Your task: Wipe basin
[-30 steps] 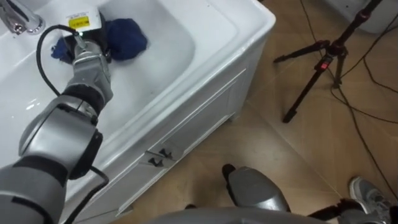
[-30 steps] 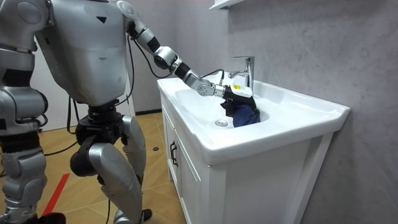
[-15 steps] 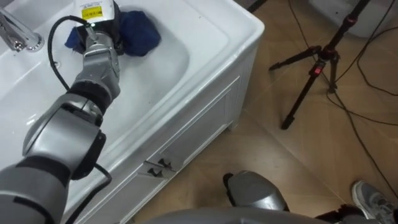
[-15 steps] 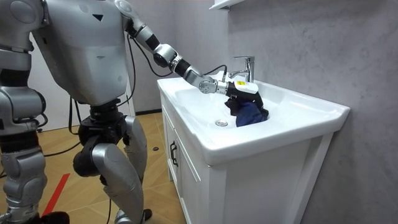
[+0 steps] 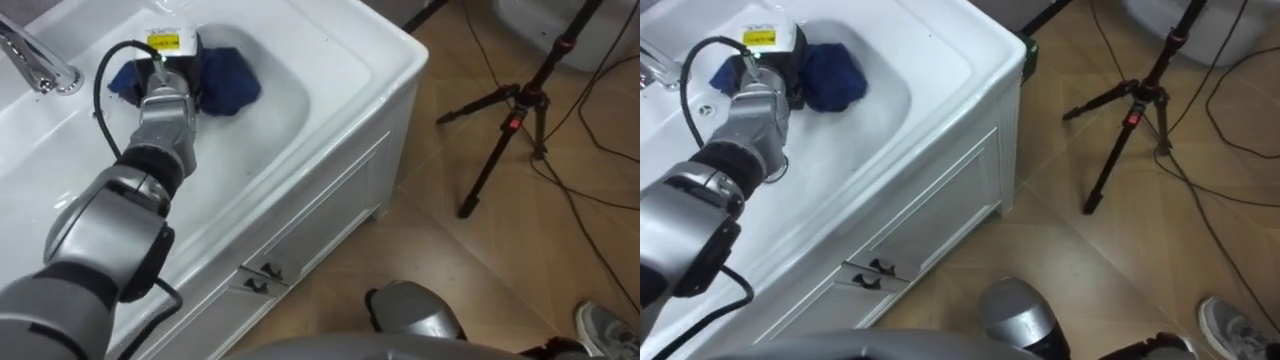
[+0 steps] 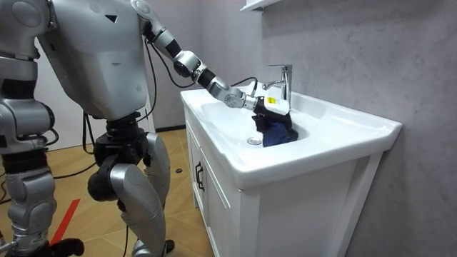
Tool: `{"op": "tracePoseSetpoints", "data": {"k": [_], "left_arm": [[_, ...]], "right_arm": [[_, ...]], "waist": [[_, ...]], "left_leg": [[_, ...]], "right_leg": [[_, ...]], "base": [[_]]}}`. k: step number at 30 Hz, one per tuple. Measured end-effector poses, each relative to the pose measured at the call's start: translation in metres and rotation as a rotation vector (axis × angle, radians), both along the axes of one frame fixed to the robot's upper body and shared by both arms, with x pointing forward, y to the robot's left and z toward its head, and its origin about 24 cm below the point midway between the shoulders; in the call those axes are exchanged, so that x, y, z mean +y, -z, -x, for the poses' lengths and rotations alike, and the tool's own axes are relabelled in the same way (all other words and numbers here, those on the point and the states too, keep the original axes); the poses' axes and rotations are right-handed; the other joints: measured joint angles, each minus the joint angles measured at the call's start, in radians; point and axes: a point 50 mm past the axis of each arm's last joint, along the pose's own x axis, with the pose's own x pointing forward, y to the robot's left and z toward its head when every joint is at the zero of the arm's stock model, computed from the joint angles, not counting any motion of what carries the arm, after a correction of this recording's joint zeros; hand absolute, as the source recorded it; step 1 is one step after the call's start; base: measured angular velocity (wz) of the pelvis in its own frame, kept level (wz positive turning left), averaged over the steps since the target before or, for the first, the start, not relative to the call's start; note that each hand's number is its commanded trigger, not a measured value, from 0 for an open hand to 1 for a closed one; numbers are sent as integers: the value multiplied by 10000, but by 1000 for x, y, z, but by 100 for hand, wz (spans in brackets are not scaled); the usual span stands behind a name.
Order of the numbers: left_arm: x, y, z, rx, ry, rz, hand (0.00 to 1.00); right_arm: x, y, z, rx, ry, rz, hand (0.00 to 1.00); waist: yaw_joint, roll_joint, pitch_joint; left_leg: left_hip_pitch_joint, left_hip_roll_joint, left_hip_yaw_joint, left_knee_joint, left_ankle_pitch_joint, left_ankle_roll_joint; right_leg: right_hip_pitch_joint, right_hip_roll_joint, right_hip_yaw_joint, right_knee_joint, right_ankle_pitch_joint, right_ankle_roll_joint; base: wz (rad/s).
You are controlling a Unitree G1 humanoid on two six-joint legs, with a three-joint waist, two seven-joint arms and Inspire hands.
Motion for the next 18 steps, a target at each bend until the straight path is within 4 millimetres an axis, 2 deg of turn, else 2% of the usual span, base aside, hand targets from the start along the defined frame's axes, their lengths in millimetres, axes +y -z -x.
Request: {"op": "tracePoseSetpoints", "data": {"k": [2, 5, 8, 14, 18], "left_arm": [[7, 15, 14, 655, -425, 244, 100], [15, 26, 25, 1114, -680, 183, 100], [25, 32, 34, 1417, -1100, 234, 100], [49, 38, 49, 1692, -1627, -174, 100], [61, 35, 52, 1662, -1798, -407, 100]], "right_arm": [[0, 0, 6, 153, 70, 2, 0], [-2, 0, 11, 260, 336, 58, 0], [-6, -2, 16, 101, 741, 125, 0], [-9, -3, 15, -224, 1055, 232, 0], [-10, -4, 12, -472, 1108, 401, 0]], "waist": [[18, -69, -55], [122, -140, -121], [431, -219, -213], [906, -228, -234], [1146, -173, -254]], "left_leg": [[32, -2, -9, 10, 0, 0], [47, -3, 7, 34, 0, 0], [80, -3, 31, 28, 1, 1], [109, 16, -61, 11, 14, -7], [138, 24, -205, -19, 12, -9]], "right_leg": [[16, -3, -7, 35, -45, 6], [16, 2, 20, 59, -45, 8], [32, 4, 45, 65, 1, 11], [160, 18, -12, 1, 49, -6], [331, 9, -107, -137, 67, -4]], "base": [[0], [-1], [-3], [3], [12]]}}
